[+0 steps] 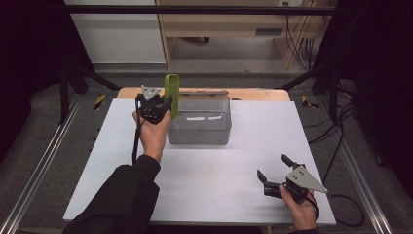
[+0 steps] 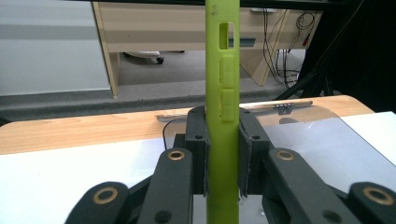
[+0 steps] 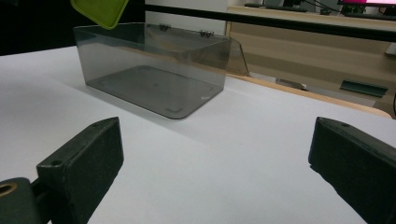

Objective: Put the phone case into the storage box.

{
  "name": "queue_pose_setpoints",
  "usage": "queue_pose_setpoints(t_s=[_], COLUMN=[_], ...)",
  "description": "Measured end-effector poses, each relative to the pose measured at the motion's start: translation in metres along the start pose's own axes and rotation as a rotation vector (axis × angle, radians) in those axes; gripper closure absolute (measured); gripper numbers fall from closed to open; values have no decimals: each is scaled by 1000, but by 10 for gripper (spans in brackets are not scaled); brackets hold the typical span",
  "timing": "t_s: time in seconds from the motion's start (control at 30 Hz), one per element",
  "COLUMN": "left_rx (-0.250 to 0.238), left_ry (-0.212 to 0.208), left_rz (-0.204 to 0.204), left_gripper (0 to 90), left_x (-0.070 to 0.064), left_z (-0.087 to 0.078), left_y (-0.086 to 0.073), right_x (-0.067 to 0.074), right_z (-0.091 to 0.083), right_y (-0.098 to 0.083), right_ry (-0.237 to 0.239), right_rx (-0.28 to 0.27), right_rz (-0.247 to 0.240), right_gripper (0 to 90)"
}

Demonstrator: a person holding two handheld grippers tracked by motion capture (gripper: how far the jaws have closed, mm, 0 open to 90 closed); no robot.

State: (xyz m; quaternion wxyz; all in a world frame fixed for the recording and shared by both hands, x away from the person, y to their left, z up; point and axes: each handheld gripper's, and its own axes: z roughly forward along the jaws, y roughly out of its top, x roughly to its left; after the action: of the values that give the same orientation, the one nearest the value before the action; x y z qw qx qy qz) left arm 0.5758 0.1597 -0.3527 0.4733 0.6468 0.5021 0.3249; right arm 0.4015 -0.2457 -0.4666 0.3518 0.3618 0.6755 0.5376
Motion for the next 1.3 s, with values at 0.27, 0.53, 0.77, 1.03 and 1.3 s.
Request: queue_pose_setpoints(t_s=[0.27, 0.53, 0.77, 1.03, 1.3], left_rx=[11, 15, 35, 57, 88], left_ry=[5, 5, 1, -3, -5], left_rz=[-3, -17, -10, -2, 10], left_gripper=[775, 775, 775, 774, 774], left_x=[0, 3, 5, 4, 3], left_z=[2, 2, 3, 8, 16], left_y=[-10, -17, -21, -22, -24], right_x=[0, 0, 3, 2, 2], right_z=[0, 0, 1, 1, 1], right_y=[0, 0, 0, 0, 0], right_ry=[-1, 2, 13, 18, 19], right_rx=[3, 5, 5, 6, 6], right_rz=[2, 3, -3, -4, -2], right_gripper=[31, 33, 32, 32, 34])
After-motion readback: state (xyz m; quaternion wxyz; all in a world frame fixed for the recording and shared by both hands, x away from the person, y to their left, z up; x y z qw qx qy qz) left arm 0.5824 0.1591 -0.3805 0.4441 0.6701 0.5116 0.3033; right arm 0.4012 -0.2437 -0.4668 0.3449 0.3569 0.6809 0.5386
